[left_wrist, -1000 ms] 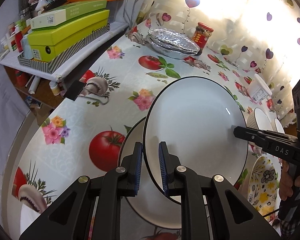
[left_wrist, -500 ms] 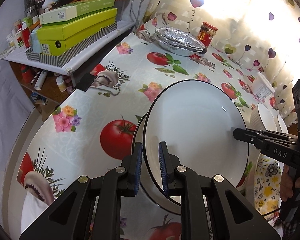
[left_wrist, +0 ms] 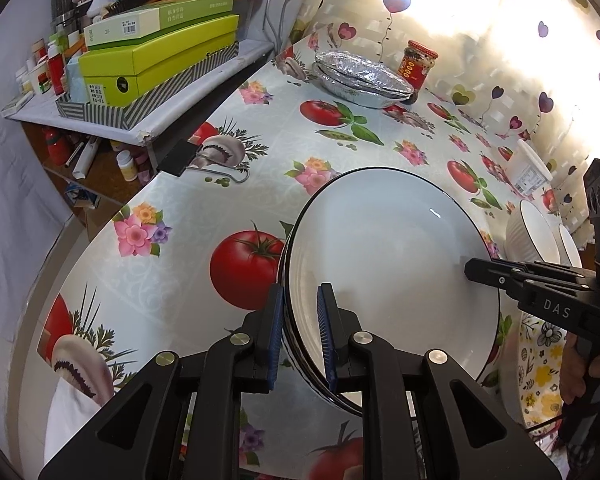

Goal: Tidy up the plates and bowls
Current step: 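Lower the plates onto the stack and open both tools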

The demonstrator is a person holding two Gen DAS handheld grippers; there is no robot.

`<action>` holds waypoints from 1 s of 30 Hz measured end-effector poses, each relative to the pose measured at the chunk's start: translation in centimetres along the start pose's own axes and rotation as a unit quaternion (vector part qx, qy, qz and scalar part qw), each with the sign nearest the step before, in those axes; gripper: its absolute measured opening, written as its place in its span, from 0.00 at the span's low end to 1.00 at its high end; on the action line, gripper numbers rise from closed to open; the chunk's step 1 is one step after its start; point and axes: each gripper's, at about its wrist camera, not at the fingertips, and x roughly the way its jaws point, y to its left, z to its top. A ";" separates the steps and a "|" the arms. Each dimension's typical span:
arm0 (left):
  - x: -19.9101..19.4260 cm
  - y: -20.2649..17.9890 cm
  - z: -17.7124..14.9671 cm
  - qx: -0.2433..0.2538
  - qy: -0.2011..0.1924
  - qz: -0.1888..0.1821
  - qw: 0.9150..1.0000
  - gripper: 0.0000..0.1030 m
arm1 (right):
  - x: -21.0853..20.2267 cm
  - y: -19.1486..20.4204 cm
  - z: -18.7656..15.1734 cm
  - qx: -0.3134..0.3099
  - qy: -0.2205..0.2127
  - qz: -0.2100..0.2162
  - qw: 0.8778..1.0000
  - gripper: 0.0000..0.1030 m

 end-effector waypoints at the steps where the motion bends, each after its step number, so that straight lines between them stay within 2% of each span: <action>1: 0.0 -0.1 0.0 0.002 -0.001 0.000 1.000 0.17 | 0.0 0.0 0.0 0.001 0.000 0.000 1.000 0.13; 8: -0.1 -0.3 -0.1 0.005 -0.005 0.014 1.000 0.17 | 0.2 0.0 0.0 0.005 0.001 0.003 1.000 0.17; 14: -0.1 -0.3 -0.2 0.005 -0.007 0.012 1.000 0.19 | 0.2 -0.2 -0.1 0.012 -0.002 0.017 1.000 0.24; 19: -0.1 -0.2 -0.2 0.004 -0.009 0.006 1.000 0.21 | -0.4 0.3 0.0 0.003 -0.018 0.016 1.000 0.34; 24: -0.4 -0.2 -0.3 0.004 -0.015 -0.008 1.000 0.28 | -1.0 0.6 -0.3 -0.006 -0.027 0.008 1.000 0.39; 25: -0.5 -0.3 -0.3 0.006 -0.018 -0.012 1.000 0.32 | -1.1 0.6 -0.3 -0.006 -0.030 0.007 1.000 0.39; 28: -1.4 -0.6 -0.3 0.009 -0.037 -0.015 0.999 0.42 | -1.9 0.4 -0.7 -0.002 -0.041 0.006 0.999 0.40; 30: -1.9 -0.8 -0.3 0.012 -0.050 -0.014 0.999 0.43 | -2.7 0.2 -1.1 -0.001 -0.053 0.004 0.999 0.42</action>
